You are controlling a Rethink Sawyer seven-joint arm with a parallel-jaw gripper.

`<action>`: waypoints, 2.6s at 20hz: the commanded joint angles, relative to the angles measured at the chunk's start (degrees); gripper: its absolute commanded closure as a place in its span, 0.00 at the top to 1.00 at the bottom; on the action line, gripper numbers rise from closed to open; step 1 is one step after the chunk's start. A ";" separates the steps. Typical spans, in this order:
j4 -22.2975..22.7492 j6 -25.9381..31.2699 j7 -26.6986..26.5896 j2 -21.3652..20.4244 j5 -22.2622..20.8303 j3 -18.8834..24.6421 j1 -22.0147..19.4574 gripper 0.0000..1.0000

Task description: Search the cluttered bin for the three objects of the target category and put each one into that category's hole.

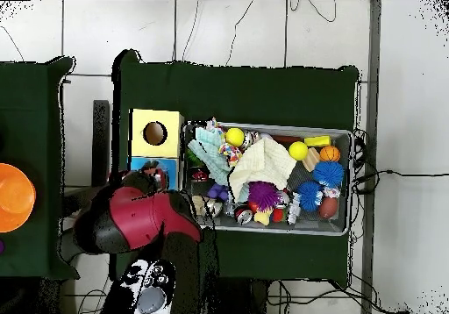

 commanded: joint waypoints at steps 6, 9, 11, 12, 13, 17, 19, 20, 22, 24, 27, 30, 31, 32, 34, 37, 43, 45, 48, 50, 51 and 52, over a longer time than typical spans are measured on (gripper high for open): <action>5.24 0.79 10.59 4.93 1.68 -0.61 0.57 0.00; 5.09 0.72 10.47 5.07 1.82 -0.44 0.42 0.00; 5.09 0.62 10.41 5.10 1.89 -0.26 0.29 0.00; 5.03 0.64 10.35 5.11 1.93 -0.17 0.23 0.00; 5.15 0.55 10.43 5.07 1.98 -0.09 0.26 0.00; 5.07 0.91 10.79 5.20 2.50 -0.35 0.74 0.00; 4.97 0.91 11.02 5.43 2.78 -0.51 1.10 0.00; 4.73 1.09 10.95 5.49 2.89 -0.60 1.18 0.00; 4.89 1.02 10.87 5.40 3.08 -0.65 1.32 0.00; 4.92 1.00 10.72 5.36 3.36 -0.65 1.38 0.00; 5.20 0.91 10.89 5.40 3.78 -1.01 1.90 0.00; 5.26 0.94 11.04 5.41 4.22 -1.37 2.39 0.00; 5.33 0.88 11.01 5.38 4.31 -1.41 2.43 0.00; 5.39 0.83 10.97 5.36 4.41 -1.45 2.46 0.00; 5.41 0.66 10.85 5.37 4.51 -1.39 2.36 0.00; 5.59 0.23 10.91 5.56 4.68 -1.37 2.46 0.00; 4.95 1.08 10.65 5.77 5.30 -1.56 2.77 0.00; 4.66 1.48 10.35 5.75 5.46 -1.55 2.78 0.00; 4.42 1.72 9.93 5.73 5.68 -1.58 2.84 1.00; 4.11 2.10 9.61 5.67 5.63 -1.58 2.78 1.00; 3.95 2.35 9.40 5.62 5.61 -1.59 2.76 1.00; 3.76 2.62 9.21 5.58 5.56 -1.64 2.78 1.00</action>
